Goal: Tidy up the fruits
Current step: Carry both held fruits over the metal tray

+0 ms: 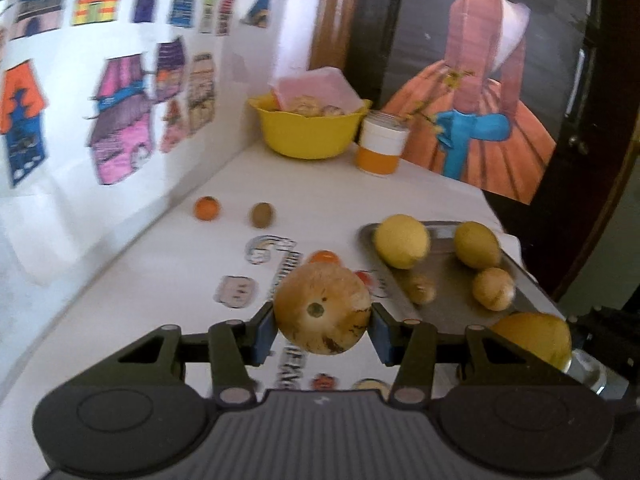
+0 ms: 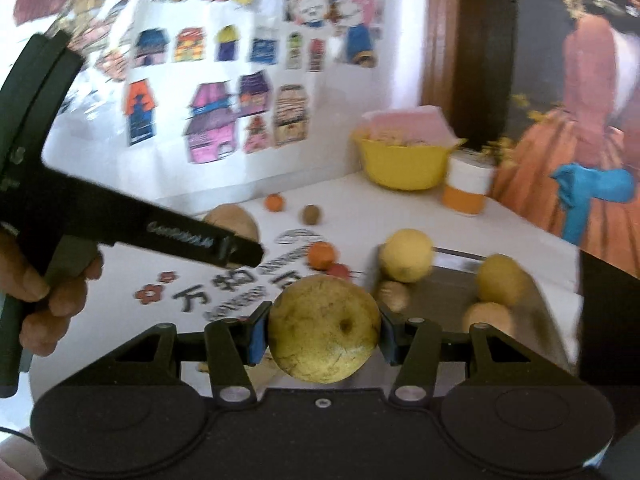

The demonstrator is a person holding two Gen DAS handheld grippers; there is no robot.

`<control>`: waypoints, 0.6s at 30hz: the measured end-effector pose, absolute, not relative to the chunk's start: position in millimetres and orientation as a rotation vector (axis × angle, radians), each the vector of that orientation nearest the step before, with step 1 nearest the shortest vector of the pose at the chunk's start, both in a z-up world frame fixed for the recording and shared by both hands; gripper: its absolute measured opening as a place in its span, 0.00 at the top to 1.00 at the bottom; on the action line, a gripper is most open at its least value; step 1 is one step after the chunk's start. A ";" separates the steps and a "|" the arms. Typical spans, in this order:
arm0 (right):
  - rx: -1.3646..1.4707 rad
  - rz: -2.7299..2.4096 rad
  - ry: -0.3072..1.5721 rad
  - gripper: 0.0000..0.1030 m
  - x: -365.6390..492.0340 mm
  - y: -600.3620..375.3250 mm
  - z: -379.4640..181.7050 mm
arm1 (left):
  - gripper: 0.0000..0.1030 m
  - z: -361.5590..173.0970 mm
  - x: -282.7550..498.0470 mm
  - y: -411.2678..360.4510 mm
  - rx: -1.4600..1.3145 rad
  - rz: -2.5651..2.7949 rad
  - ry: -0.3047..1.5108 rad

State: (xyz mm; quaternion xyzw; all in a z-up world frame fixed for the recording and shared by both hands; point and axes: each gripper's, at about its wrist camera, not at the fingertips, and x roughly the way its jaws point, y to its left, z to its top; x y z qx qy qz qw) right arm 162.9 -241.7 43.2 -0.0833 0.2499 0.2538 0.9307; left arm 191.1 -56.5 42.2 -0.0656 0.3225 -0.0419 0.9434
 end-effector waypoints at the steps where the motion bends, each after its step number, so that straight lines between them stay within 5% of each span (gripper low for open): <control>1: -0.161 0.503 0.514 0.47 164.3 -249.2 42.0 | 0.48 42.2 190.7 -62.3 -0.130 -0.095 0.660; 18: -0.011 0.319 0.573 0.48 209.7 -336.4 6.3 | 0.48 17.9 223.7 -148.5 -0.065 -0.265 0.708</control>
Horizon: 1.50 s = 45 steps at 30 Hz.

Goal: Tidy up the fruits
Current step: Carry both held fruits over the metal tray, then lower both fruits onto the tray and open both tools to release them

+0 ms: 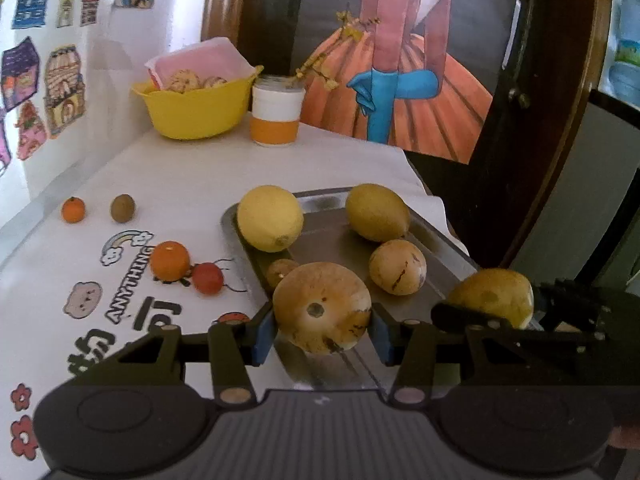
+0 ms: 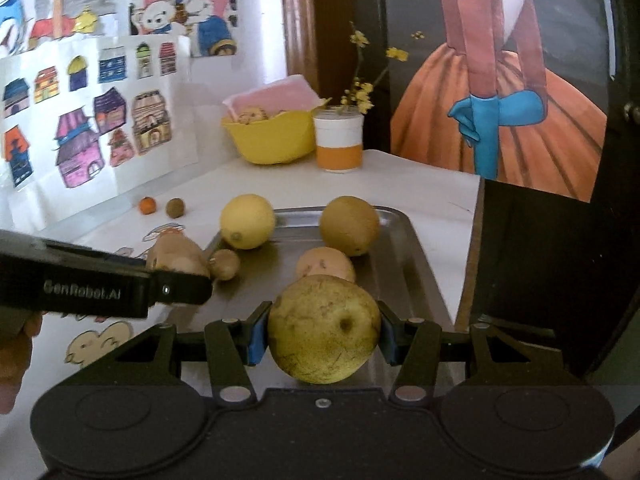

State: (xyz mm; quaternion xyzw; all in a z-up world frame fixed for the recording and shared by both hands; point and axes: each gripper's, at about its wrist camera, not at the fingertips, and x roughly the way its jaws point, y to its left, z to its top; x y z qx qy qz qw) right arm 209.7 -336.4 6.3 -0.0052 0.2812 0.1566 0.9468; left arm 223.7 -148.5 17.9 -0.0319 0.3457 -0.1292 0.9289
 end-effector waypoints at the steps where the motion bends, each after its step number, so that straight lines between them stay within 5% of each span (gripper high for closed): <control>1: -0.006 0.316 0.574 0.48 213.1 -337.3 4.9 | 0.48 16.0 225.4 -150.0 -0.062 -0.267 0.712; 31: 0.027 0.307 0.592 0.47 219.7 -338.6 -8.3 | 0.46 8.9 234.9 -153.7 -0.023 -0.257 0.716; 38: 0.015 0.303 0.580 0.36 210.6 -337.6 -2.9 | 0.39 13.6 230.0 -149.5 -0.050 -0.250 0.714; 45: 0.015 0.279 0.558 0.20 197.9 -342.0 6.1 | 0.22 23.2 218.9 -141.5 -0.076 -0.234 0.692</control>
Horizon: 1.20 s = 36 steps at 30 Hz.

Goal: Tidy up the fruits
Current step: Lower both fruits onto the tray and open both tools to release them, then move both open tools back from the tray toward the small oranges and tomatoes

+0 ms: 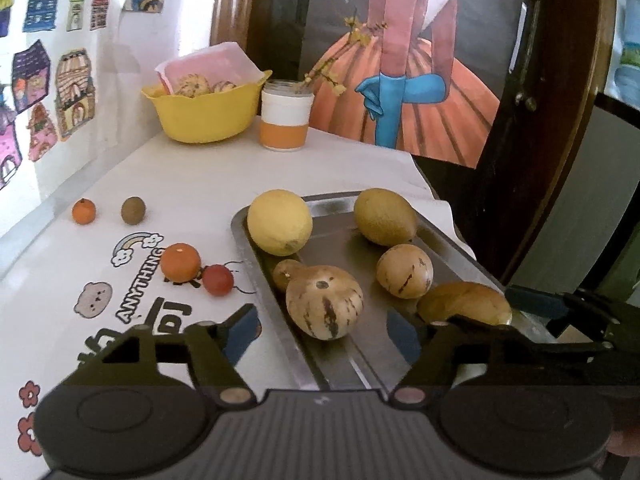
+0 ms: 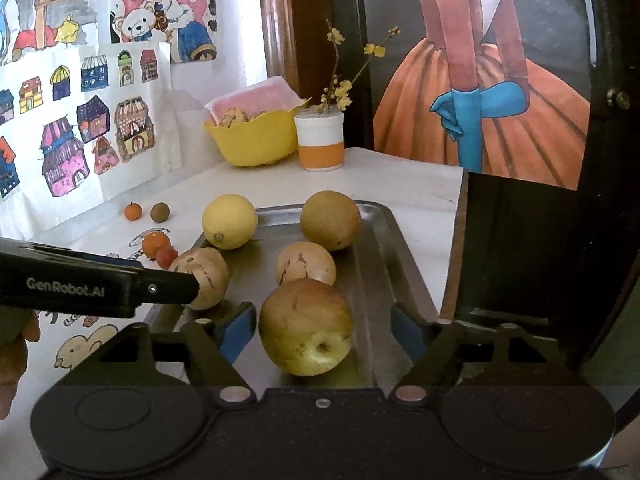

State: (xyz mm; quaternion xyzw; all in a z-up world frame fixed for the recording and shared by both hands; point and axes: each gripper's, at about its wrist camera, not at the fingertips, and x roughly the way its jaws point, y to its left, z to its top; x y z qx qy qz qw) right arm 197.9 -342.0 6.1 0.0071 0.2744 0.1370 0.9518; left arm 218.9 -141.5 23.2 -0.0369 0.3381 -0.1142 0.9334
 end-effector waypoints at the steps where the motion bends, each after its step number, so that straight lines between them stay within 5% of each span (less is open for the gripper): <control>1: 0.014 0.275 0.553 0.19 195.7 -342.5 8.0 | 0.18 25.1 216.7 -139.5 -0.084 -0.230 0.687; 9: 0.016 0.257 0.514 0.03 173.5 -342.5 27.7 | 0.01 42.7 195.3 -124.6 -0.126 -0.211 0.644; 36: -0.022 0.337 0.658 0.01 43.4 -270.3 34.7 | 0.01 41.3 93.7 -18.8 -0.068 -0.138 0.718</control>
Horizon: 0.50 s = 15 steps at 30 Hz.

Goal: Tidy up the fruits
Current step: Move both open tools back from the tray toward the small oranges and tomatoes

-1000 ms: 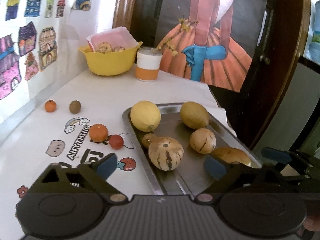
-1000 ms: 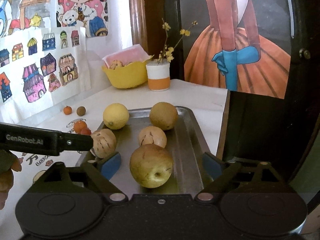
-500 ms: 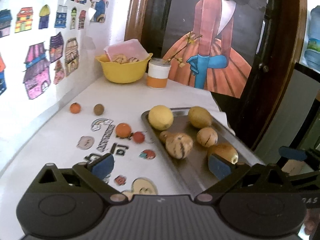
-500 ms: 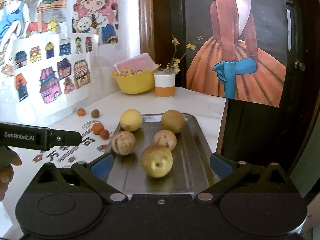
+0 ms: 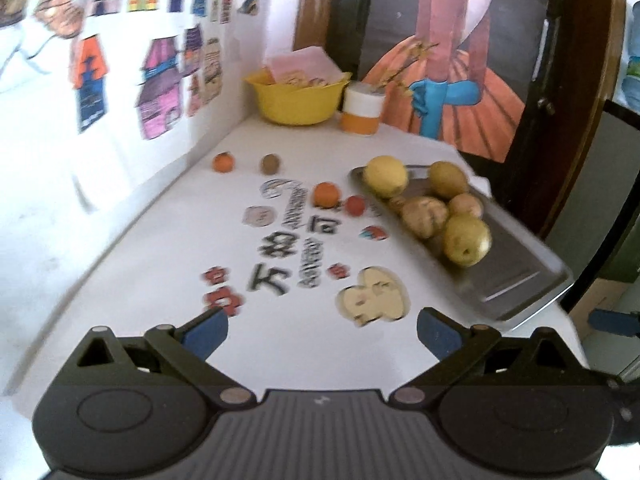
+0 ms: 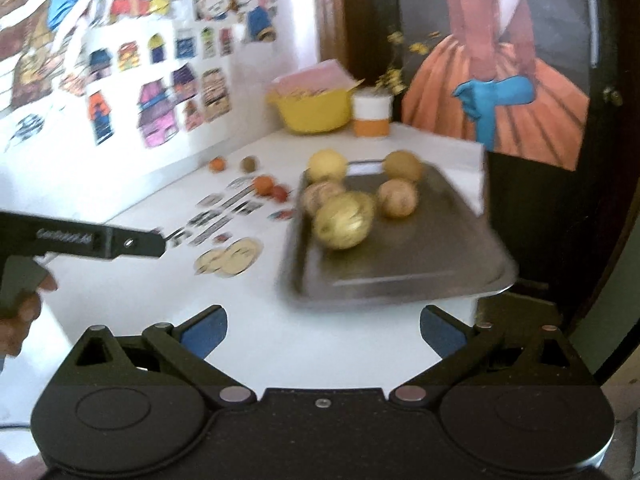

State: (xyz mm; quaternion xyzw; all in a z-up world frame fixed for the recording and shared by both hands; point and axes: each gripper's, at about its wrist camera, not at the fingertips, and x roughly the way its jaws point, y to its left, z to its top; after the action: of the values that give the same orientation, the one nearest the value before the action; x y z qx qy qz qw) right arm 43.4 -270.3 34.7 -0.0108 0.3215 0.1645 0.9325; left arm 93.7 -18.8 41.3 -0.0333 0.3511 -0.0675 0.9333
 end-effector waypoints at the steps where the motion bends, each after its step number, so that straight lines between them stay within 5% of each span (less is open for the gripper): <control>1: -0.024 0.358 0.667 0.01 40.5 -263.0 34.8 | 0.01 41.1 93.4 -13.2 -0.061 -0.130 0.726; 15: -0.126 0.631 0.711 0.01 73.6 -163.4 59.2 | 0.01 46.7 117.4 56.9 -0.037 0.012 0.775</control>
State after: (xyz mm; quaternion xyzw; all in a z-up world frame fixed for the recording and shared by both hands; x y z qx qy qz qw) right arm 73.6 -163.4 59.2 -0.0608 0.3420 0.3036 0.8872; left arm 117.4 56.9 46.7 -0.0180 0.3779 0.0060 0.9257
